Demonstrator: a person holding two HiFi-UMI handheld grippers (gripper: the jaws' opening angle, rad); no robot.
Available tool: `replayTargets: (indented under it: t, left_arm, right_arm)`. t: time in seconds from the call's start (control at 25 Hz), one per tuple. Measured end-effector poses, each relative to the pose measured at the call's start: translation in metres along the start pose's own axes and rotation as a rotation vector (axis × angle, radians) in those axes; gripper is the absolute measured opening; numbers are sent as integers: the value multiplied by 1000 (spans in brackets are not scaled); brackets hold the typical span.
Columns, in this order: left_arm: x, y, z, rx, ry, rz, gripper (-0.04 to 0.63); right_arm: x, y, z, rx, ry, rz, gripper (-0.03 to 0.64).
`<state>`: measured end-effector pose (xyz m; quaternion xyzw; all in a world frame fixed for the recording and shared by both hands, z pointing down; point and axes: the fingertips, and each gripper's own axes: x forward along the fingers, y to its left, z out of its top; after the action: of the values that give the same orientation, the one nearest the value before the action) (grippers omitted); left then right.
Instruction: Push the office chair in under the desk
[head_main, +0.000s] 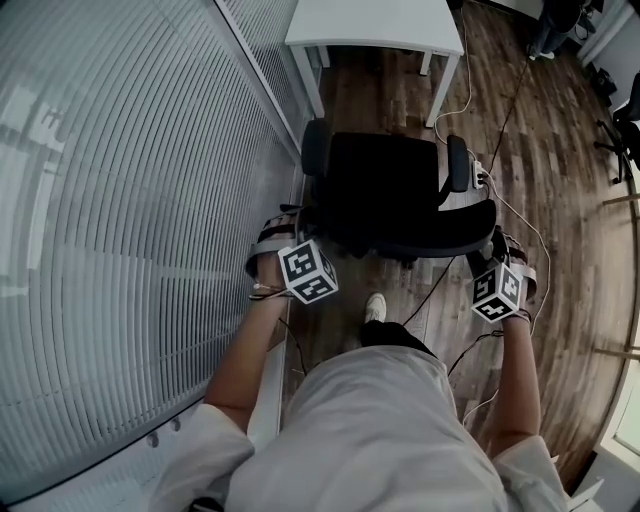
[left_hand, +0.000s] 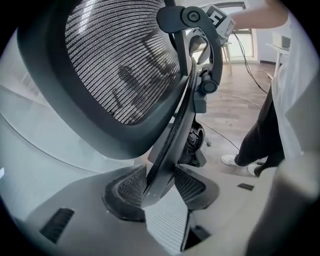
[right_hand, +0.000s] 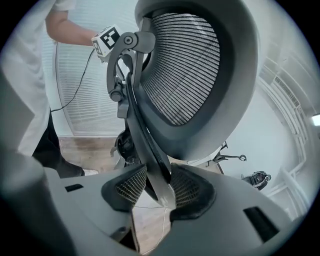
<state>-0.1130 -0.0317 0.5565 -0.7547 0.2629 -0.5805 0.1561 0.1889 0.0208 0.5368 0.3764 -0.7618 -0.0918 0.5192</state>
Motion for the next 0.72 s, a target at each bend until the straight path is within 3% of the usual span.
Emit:
replayTargets:
  t: [0.72]
  left_arm:
    - [66,80,22,-45,38,23,190]
  right_arm:
    - [71,-85,11,-23,-47,8,167]
